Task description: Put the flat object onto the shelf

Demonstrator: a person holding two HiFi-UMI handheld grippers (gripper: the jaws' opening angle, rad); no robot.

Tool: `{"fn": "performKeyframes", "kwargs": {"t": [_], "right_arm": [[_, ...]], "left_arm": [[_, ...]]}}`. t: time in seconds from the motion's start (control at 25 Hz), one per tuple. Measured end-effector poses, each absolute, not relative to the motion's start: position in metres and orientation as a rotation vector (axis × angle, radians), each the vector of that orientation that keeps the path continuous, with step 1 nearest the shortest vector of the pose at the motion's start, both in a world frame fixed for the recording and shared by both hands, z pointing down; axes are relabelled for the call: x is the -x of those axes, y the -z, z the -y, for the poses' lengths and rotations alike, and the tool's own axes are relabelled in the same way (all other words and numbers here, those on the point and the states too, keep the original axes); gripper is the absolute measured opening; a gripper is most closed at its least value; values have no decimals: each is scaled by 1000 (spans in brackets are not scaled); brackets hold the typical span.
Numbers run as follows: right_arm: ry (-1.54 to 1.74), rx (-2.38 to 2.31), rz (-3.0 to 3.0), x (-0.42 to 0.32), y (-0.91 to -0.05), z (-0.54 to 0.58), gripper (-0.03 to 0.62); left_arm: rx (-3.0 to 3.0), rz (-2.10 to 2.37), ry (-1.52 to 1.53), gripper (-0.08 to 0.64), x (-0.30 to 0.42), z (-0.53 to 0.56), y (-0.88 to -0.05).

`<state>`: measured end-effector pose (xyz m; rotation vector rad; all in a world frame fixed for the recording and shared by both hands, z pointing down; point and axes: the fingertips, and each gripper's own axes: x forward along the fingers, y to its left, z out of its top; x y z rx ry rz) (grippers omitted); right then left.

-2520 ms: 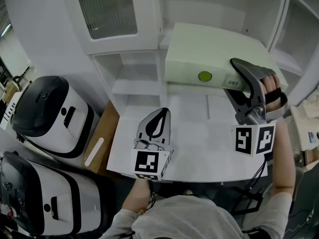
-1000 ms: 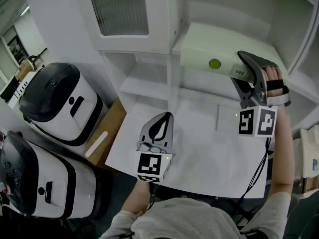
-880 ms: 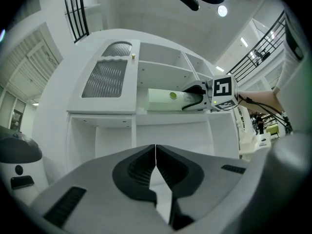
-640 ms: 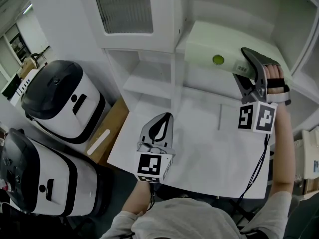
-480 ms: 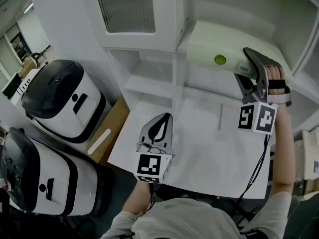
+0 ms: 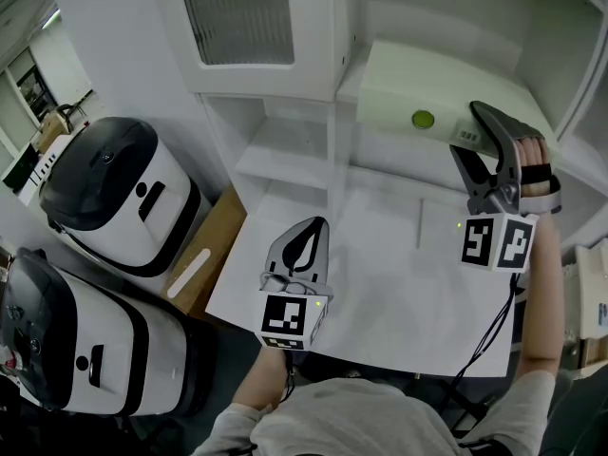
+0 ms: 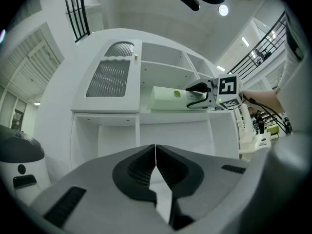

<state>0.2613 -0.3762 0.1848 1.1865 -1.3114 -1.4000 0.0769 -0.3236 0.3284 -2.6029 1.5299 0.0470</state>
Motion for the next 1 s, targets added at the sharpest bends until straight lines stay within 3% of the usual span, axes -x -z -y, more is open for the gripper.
{"fn": "performKeyframes", "kwargs": {"t": [1.0], "right_arm": [[1312,-1250,1295,-274,-185,416,303]], "left_arm": [[2590,-1537,-32,15,-68,328,-327]]}}
